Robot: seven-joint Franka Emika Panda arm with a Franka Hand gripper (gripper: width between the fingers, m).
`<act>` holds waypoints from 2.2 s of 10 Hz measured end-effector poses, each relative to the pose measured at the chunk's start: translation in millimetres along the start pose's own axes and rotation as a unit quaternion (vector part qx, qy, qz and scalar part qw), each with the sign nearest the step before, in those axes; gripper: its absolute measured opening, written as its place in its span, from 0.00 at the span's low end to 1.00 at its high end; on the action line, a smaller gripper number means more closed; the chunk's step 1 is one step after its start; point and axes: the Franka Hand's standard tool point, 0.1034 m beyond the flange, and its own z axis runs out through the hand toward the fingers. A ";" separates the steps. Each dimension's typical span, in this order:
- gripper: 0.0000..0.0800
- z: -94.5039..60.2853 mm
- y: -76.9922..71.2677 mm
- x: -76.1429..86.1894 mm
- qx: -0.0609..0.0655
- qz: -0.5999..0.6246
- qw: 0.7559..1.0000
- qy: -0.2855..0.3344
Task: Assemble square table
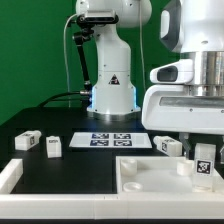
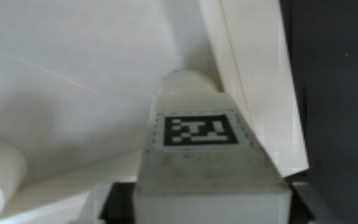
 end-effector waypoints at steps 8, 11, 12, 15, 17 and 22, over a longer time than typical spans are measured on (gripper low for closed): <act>0.37 3.7 6.3 1.1 0.025 0.522 0.852 -0.024; 0.59 4.0 4.8 0.1 0.024 0.505 0.862 -0.022; 0.76 1.1 0.5 -0.6 0.016 0.407 0.913 -0.008; 0.81 1.4 -5.5 -2.4 0.013 0.198 0.980 0.007; 0.81 1.5 -5.0 -2.0 0.012 0.132 0.991 0.008; 0.63 0.1 0.8 2.9 -0.001 -0.140 0.990 0.016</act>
Offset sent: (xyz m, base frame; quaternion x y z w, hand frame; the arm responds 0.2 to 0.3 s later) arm -0.0019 0.0097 -0.0079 -0.0732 -0.0308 0.4311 0.8988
